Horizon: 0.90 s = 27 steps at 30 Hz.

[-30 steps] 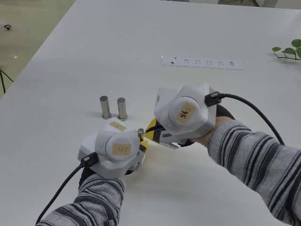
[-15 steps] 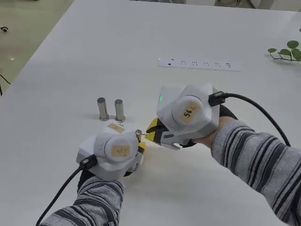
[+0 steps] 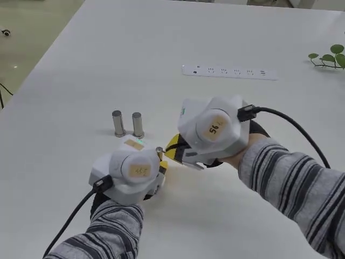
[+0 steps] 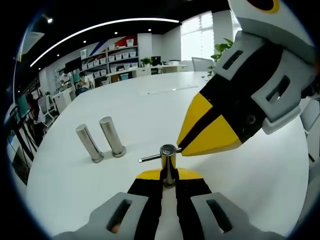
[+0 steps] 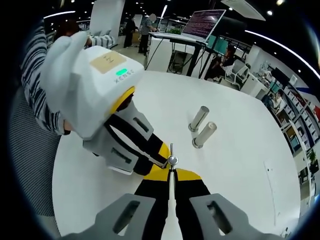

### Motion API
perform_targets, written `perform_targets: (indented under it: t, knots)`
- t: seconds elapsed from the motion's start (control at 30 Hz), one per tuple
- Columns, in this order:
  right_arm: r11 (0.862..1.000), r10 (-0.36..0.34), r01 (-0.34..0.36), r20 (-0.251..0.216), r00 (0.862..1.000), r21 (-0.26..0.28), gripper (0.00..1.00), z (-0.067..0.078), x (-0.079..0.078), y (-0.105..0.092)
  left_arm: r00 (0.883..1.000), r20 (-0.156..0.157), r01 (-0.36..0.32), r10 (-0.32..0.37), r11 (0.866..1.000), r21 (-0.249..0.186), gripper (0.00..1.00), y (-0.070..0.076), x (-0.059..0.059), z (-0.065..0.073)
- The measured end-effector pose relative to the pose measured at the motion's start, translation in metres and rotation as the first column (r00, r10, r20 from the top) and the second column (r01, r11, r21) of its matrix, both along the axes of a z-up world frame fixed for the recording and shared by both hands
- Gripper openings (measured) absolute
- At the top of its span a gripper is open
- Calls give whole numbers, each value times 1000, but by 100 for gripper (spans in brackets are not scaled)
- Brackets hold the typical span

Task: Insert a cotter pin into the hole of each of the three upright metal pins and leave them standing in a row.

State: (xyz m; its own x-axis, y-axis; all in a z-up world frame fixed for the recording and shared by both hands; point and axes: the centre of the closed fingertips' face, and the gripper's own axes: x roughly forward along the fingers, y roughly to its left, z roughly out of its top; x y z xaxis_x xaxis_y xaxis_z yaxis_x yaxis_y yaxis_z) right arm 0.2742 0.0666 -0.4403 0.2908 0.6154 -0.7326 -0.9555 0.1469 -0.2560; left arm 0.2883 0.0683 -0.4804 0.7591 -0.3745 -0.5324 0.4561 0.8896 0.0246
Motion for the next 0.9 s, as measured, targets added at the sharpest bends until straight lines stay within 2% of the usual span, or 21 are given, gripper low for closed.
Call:
perform_targets:
  t: [0.2,0.33,0.5,0.6,0.67,0.77,0.9]
  knots:
    - [1000,-1,1,3,1000,3,0,0,0,0,1000,0,-2,2,1000,0,5,0,0,0]
    - [998,-45,46,-24,999,31,0,1,2,0,1000,0,-9,9,1000,1,5,0,1,0]
    - [991,-123,124,-38,992,41,8,-2,6,-9,1000,-5,-16,16,1000,-1,5,1,1,0]
    - [971,-210,220,-104,972,97,14,-2,7,-16,1000,-7,-23,23,1000,-8,5,1,1,0]
    - [958,-243,259,-132,961,122,16,-1,7,-21,1000,5,-24,24,1000,-4,5,2,2,0]
    - [945,-274,295,-150,950,141,19,-2,7,-29,1000,6,-23,23,1000,-3,5,2,3,0]
    - [920,-323,355,-192,927,167,20,-3,5,-39,1000,3,-28,28,1000,-4,5,4,5,0]
